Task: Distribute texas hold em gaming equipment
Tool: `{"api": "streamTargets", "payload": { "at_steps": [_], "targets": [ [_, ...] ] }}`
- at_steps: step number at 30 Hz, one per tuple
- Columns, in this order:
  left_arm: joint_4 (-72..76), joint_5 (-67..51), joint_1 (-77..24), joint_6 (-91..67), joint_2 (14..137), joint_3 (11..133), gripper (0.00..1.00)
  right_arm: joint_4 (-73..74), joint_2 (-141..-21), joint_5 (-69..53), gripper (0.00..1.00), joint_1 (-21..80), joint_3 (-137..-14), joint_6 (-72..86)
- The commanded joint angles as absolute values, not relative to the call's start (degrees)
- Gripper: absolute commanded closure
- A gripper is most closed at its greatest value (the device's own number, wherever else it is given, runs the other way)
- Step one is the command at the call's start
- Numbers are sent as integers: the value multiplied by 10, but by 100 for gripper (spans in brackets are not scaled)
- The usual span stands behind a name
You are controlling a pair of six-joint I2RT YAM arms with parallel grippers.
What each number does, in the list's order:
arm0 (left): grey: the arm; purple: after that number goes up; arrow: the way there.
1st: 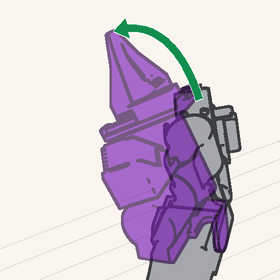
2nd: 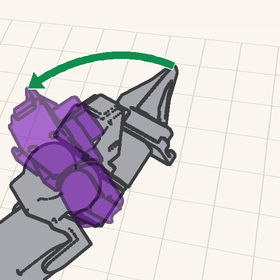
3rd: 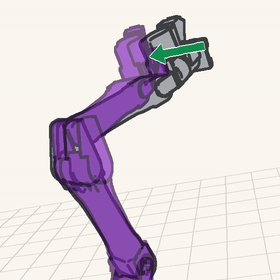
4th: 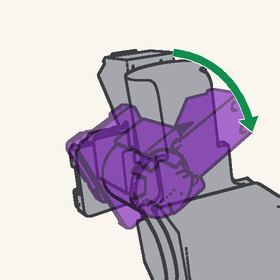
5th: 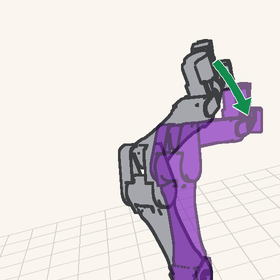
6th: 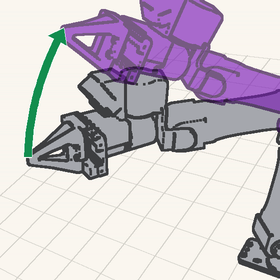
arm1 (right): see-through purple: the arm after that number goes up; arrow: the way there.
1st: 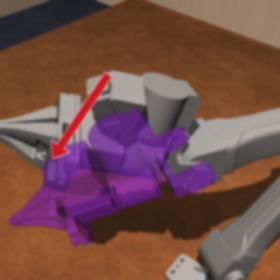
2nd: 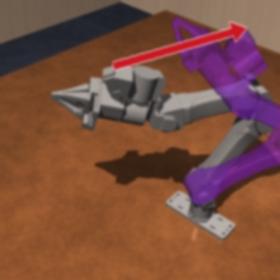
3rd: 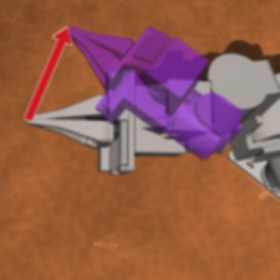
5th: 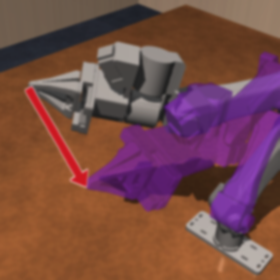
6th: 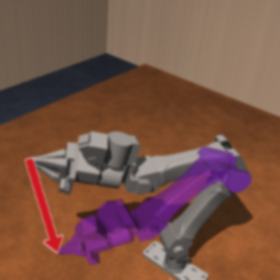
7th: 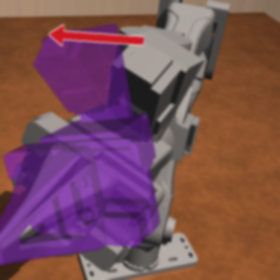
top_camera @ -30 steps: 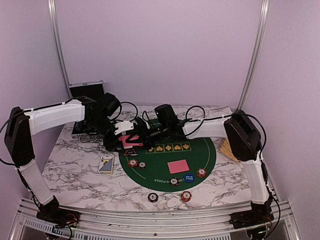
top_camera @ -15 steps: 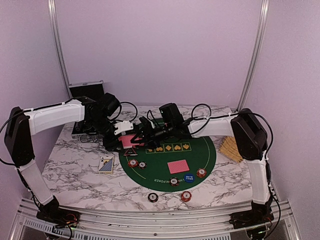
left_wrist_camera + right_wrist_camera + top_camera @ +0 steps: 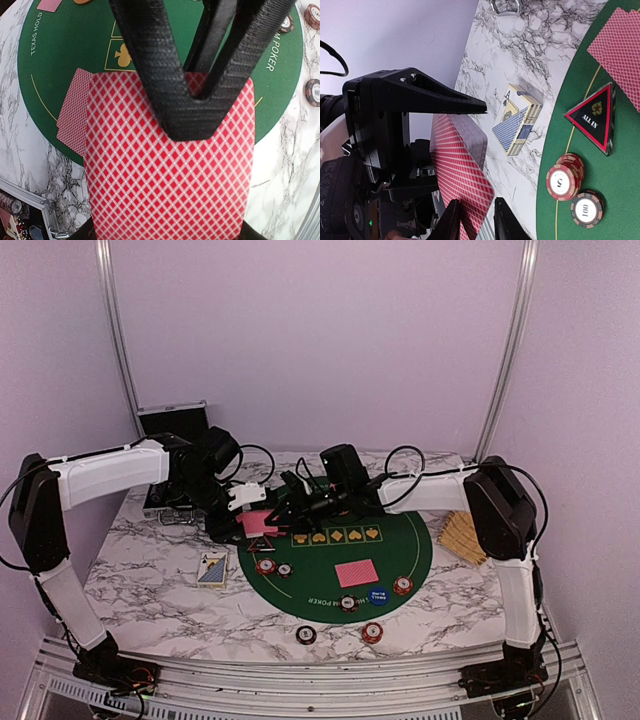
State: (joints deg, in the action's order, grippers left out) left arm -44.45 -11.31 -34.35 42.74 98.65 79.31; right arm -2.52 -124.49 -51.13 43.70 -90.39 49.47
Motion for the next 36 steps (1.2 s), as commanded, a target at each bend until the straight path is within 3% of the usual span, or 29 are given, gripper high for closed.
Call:
{"api": "streamTargets", "payload": {
  "at_steps": [1, 14, 16, 19, 22, 36],
  "targets": [
    [-445, -112, -343, 434, 974, 788, 100, -16, -1214, -508, 79, 431, -909, 489],
    [-445, -108, -341, 434, 979, 789, 100, -18, -1194, -506, 94, 420, -880, 491],
    [-446, -108, -340, 434, 979, 789, 100, -33, -1194, -512, 92, 420, -876, 501],
    [-445, -109, -340, 434, 979, 789, 100, -38, -1198, -513, 74, 421, -874, 505],
    [-445, -110, -339, 434, 979, 789, 100, -48, -1203, -514, 65, 423, -871, 511],
    [-445, -109, -338, 433, 976, 788, 100, -85, -1233, -524, 77, 441, -887, 540]
  ]
}}
